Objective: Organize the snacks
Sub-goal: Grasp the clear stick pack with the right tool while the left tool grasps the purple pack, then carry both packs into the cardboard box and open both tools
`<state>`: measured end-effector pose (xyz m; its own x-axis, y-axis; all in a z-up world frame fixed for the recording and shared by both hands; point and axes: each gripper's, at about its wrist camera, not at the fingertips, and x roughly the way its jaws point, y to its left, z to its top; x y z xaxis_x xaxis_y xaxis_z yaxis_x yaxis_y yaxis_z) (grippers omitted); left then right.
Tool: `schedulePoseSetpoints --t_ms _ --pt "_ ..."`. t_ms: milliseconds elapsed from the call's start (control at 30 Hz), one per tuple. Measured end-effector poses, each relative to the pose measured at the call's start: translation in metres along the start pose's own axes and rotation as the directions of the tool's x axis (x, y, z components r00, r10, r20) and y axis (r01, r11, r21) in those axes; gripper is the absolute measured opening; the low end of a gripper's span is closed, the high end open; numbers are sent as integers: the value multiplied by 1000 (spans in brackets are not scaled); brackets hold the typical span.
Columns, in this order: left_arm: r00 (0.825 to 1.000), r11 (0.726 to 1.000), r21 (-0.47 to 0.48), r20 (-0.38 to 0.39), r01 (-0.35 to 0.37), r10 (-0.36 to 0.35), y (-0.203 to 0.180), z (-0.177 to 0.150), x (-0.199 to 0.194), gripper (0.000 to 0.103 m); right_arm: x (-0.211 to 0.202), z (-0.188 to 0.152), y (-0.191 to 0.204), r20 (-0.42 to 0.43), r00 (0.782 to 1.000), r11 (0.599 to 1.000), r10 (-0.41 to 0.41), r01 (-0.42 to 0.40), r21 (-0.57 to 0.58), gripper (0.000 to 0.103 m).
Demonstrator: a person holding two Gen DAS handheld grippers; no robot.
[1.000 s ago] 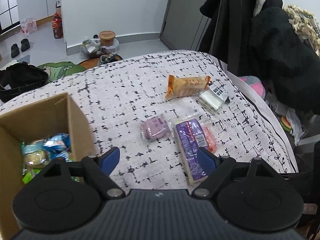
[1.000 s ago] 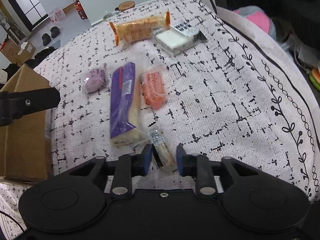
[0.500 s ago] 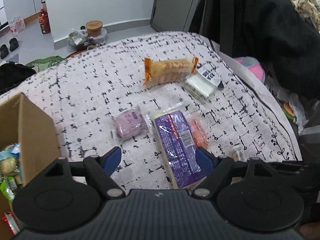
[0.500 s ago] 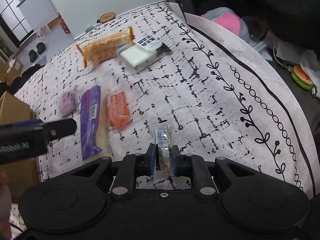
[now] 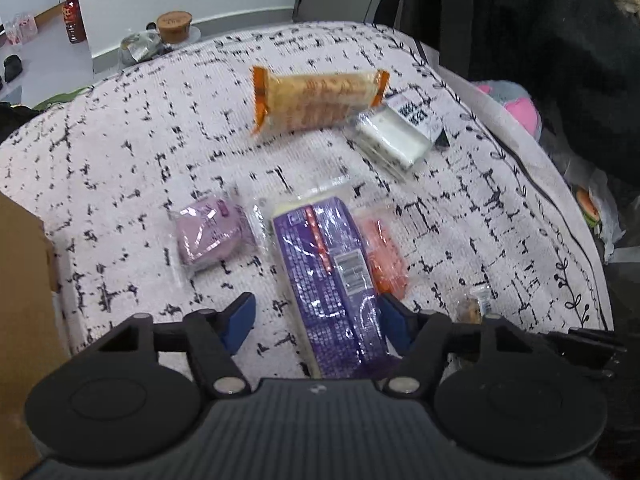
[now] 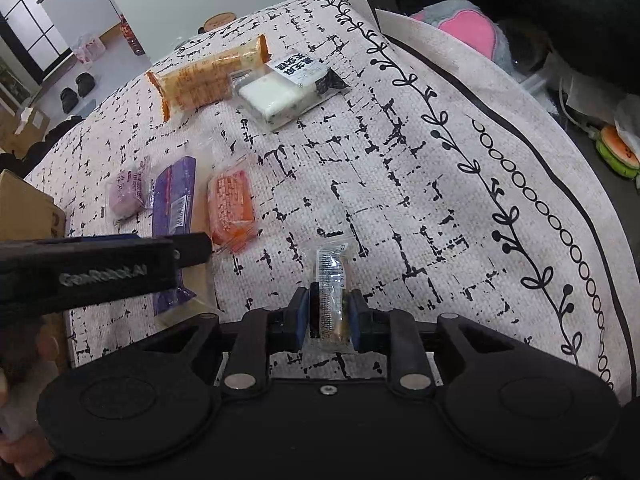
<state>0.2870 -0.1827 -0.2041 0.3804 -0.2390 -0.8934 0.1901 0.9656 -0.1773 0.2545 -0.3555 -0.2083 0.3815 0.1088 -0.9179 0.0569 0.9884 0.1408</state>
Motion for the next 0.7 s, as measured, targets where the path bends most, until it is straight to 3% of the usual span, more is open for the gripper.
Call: schedulePoseSetpoints --t_ms 100,167,267,433,700 --pt "1000 1000 17 1 -16 16 -3 -4 1 59 1 -1 0 1 1000 1000 -2 2 -1 23" --pt "1000 1000 25 0 -19 19 -4 -6 1 43 2 -1 3 7 1000 1000 -15 15 -14 20" --pt "999 998 47 0 -34 34 -7 -9 -3 33 0 1 4 15 1000 1000 -8 8 3 19" --pt "1000 1000 22 2 -10 10 0 -15 -14 30 -7 0 7 29 999 1000 -14 14 16 19" --pt "997 1000 4 74 -1 1 12 -16 -47 29 -26 -1 23 85 996 1000 -5 5 7 19"
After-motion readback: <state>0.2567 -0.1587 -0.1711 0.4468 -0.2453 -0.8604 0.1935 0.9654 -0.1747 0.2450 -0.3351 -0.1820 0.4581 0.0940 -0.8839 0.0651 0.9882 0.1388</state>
